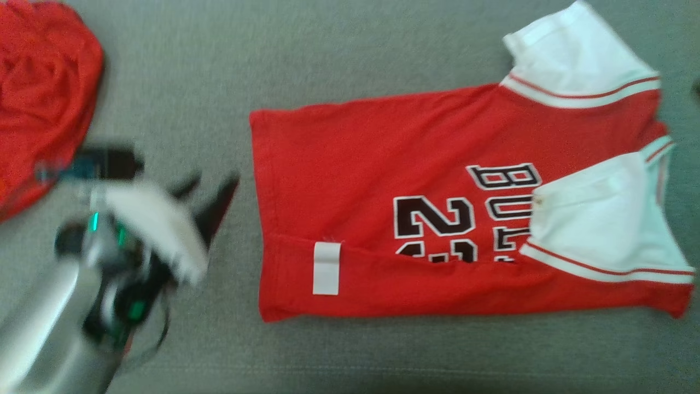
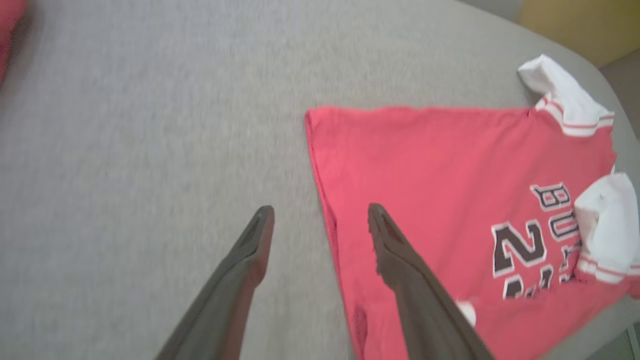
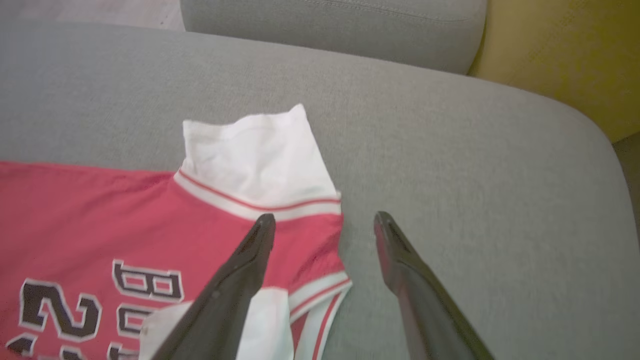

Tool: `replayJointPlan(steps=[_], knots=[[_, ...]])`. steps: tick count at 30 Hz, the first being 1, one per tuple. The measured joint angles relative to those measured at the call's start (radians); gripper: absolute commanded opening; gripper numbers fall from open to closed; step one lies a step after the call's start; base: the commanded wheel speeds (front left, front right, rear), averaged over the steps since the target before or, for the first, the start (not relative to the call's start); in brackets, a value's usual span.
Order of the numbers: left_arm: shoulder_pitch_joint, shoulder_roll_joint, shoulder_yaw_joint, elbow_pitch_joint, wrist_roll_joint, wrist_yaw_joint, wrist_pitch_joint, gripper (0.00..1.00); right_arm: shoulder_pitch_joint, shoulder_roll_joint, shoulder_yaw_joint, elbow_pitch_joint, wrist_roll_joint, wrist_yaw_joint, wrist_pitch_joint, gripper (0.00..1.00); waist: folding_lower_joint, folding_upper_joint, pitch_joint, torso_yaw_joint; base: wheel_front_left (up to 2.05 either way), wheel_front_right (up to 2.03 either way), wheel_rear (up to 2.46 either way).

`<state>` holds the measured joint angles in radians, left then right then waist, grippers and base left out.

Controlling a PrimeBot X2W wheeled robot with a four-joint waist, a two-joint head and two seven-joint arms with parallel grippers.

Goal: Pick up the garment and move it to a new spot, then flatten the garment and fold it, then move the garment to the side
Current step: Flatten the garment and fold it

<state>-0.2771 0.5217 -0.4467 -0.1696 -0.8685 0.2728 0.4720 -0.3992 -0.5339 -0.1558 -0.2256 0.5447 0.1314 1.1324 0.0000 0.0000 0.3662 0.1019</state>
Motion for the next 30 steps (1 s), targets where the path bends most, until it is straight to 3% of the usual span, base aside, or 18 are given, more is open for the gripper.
replayJointPlan(steps=[6, 12, 20, 30], knots=[[-0.305, -0.155, -0.080, 0.186, 0.047, -0.047, -0.007, 1.00, -0.269, 0.004, 0.095, 0.176, -0.139, 0.000, -0.017, 1.00, 0.0003, -0.0001, 0.116, 0.051, 0.00, 0.00, 0.00], [-0.449, -0.243, -0.142, 0.355, 0.075, -0.107, -0.007, 1.00, -0.411, 0.009, 0.152, 0.358, -0.219, 0.000, -0.087, 1.00, 0.0003, -0.0001, 0.209, 0.121, 0.00, 0.00, 0.00], [-0.517, -0.259, -0.167, 0.391, 0.072, -0.177, 0.025, 1.00, -0.495, 0.014, 0.210, 0.476, -0.205, 0.000, -0.111, 1.00, 0.0002, -0.0001, 0.255, 0.162, 0.00, 0.00, 0.00], [-0.507, -0.247, -0.168, 0.382, 0.030, -0.194, 0.063, 1.00, -0.495, 0.016, 0.252, 0.503, -0.141, 0.000, -0.094, 1.00, 0.0000, 0.0000, 0.234, 0.128, 0.00, 0.00, 0.00]])
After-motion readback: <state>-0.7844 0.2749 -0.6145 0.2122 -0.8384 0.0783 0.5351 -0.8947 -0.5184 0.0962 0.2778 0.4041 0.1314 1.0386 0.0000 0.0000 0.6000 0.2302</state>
